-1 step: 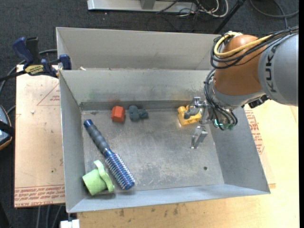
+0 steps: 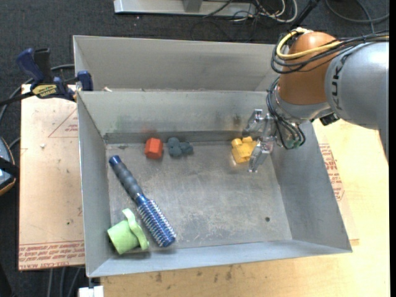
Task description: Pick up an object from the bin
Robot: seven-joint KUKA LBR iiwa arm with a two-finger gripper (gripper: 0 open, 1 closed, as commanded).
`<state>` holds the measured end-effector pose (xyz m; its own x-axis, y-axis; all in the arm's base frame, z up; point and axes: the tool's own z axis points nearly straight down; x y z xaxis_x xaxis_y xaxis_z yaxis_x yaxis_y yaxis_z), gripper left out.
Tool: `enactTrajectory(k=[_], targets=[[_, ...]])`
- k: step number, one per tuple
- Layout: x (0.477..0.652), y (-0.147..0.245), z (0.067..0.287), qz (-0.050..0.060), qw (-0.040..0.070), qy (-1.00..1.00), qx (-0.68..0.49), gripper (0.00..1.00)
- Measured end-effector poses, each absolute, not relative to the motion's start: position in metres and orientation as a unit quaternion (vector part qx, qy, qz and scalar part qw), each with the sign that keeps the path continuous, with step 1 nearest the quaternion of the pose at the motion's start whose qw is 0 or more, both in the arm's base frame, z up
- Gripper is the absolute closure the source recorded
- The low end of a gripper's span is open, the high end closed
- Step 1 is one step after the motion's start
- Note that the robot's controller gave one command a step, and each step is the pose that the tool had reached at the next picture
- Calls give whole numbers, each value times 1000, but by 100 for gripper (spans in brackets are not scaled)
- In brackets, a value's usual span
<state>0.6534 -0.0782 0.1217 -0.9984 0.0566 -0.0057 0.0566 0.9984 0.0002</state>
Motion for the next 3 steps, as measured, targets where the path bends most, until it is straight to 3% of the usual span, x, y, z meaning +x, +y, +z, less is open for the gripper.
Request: enactTrajectory(k=[1,2,3], targets=[[657,-90,93,1,12,999,37,0],[654,-91,87,0,7,999,37,100],[644,-124,216,-2,6,1000,-13,100]])
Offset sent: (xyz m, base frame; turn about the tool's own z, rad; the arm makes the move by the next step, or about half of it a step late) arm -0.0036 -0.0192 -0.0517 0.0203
